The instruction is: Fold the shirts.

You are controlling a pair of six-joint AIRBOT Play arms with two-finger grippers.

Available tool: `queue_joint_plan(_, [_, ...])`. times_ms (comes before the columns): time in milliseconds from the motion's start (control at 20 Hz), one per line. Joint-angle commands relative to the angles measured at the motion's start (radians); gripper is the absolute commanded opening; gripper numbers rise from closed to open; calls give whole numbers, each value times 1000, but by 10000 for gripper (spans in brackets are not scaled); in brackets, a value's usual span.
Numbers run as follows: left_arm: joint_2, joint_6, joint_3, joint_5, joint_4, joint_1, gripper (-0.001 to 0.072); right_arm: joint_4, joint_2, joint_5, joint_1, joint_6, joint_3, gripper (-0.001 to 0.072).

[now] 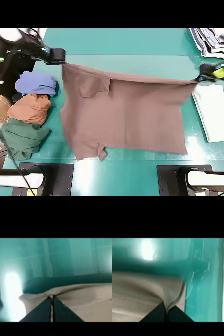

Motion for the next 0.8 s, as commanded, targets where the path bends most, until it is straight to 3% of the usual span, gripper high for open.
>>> queue_joint_plan(0, [-145,3,-2,241,-47,31,21,-14,-181,-98,15,4,95,14])
queue_joint_plan(200, [-163,5,-2,272,-103,85,21,-11,-250,-124,16,4,230,13])
queue_joint_plan(350, [-163,27,4,84,-99,97,21,-16,-235,-89,23,3,221,14])
queue_joint_plan(500, [-163,48,-49,-48,-96,95,20,-67,-162,-121,51,4,55,13])
queue_joint_plan(750, [-163,64,-223,-66,-113,95,21,-64,-11,-278,92,10,-290,15])
